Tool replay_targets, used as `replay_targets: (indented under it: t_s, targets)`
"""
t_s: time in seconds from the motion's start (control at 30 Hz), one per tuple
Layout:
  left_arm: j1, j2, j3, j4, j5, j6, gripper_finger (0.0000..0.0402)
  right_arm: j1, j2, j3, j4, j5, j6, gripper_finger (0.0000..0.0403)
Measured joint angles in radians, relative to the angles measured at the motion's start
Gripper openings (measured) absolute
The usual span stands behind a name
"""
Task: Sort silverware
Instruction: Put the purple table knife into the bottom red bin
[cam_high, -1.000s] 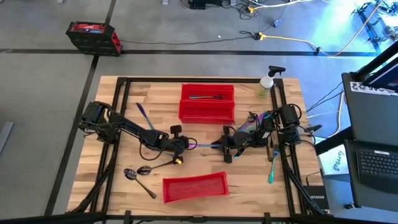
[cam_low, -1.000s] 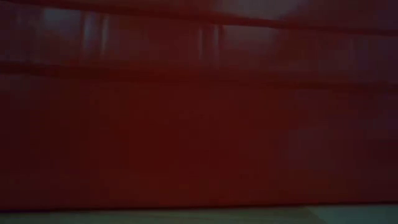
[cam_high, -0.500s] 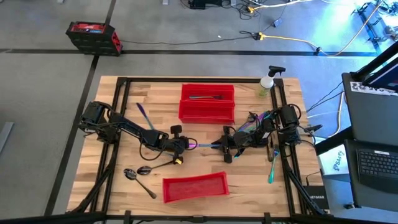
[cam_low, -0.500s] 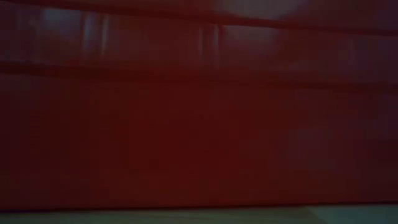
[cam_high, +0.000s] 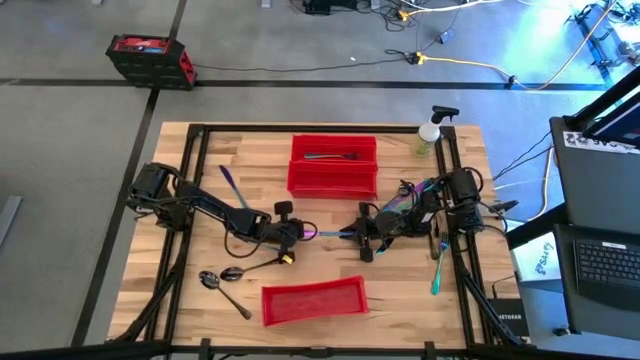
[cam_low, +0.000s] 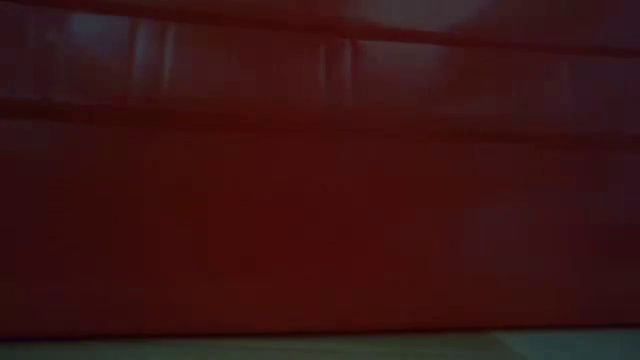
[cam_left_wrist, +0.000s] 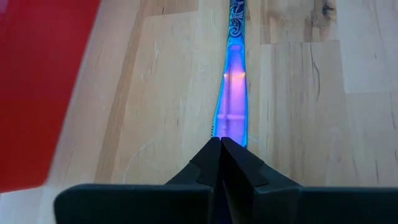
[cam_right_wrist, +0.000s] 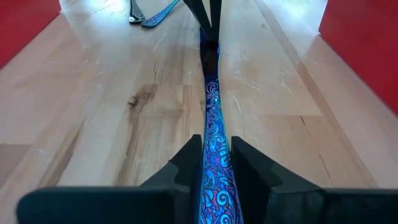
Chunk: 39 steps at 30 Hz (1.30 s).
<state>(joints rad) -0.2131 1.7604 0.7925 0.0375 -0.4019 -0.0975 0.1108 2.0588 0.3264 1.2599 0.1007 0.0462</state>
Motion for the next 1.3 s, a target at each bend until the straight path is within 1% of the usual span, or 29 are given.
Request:
replay_targets:
  t_s: [0.07,0.3,0.53,1.0,1.13,1.3]
  targets:
    - [0.0,-0.018,-0.002,-0.002,-0.008,0.0,0.0,0.0,-0.001,0.0,0.003,-0.004,-0.001,0.0051]
    - [0.0,-0.121,-0.001,0.007,-0.123,0.005,0.0,-0.002,0.0,-0.002,0.031,-0.017,0.022,0.0051]
    - [0.0,-0.173,0.0,0.025,-0.171,0.041,0.0,-0.002,-0.011,-0.002,0.033,-0.028,0.028,0.0051]
    - [0.005,-0.192,0.0,0.027,-0.215,0.066,0.0,-0.002,-0.181,-0.001,-0.074,-0.034,0.039,0.0049]
    - [0.004,-0.199,0.0,0.027,-0.266,0.075,0.0,-0.002,-0.219,-0.001,-0.093,-0.054,0.048,0.0049]
    - [0.005,-0.251,0.001,0.026,-0.308,0.084,0.0,-0.001,-0.279,0.0,-0.094,-0.09,0.076,0.0049]
